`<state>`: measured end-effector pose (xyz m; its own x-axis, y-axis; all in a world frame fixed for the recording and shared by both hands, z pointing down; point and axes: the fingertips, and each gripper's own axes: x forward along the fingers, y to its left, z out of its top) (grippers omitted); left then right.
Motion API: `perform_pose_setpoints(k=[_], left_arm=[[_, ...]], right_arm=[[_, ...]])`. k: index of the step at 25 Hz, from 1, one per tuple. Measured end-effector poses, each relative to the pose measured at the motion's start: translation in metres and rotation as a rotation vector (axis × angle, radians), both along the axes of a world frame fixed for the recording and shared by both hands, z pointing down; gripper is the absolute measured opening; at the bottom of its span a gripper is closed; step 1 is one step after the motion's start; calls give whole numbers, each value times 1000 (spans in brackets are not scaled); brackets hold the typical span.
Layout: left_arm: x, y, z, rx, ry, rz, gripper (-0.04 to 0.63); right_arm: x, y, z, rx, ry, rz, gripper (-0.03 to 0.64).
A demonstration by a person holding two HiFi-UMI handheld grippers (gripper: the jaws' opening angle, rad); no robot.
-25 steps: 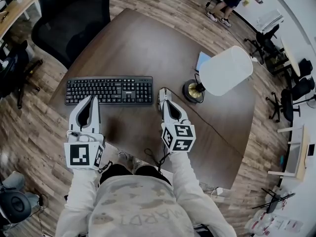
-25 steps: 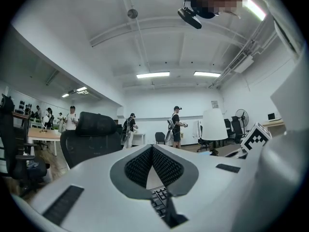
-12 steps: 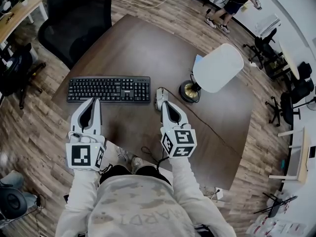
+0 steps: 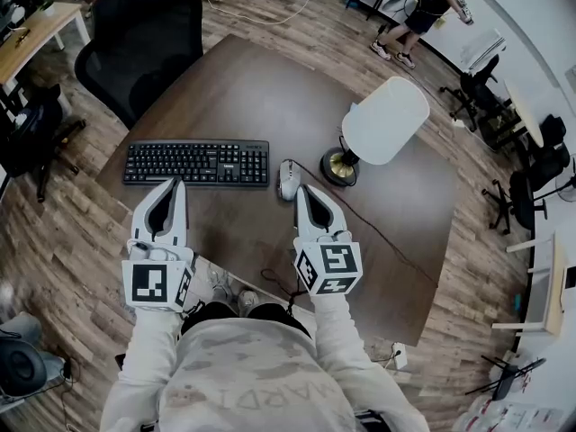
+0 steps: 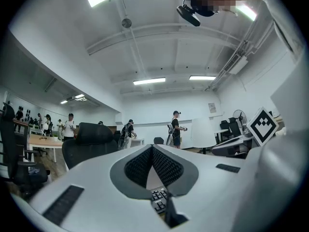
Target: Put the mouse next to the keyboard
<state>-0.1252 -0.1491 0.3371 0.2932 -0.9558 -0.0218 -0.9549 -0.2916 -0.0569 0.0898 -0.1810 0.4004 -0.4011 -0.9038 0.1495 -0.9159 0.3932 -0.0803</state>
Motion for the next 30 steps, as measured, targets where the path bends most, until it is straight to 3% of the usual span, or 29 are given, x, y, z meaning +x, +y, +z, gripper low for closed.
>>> perform_pose_setpoints(k=[30], left_arm=[[22, 45, -22, 44, -9, -36, 6]], right_arm=[[15, 51, -59, 140, -24, -51, 11]])
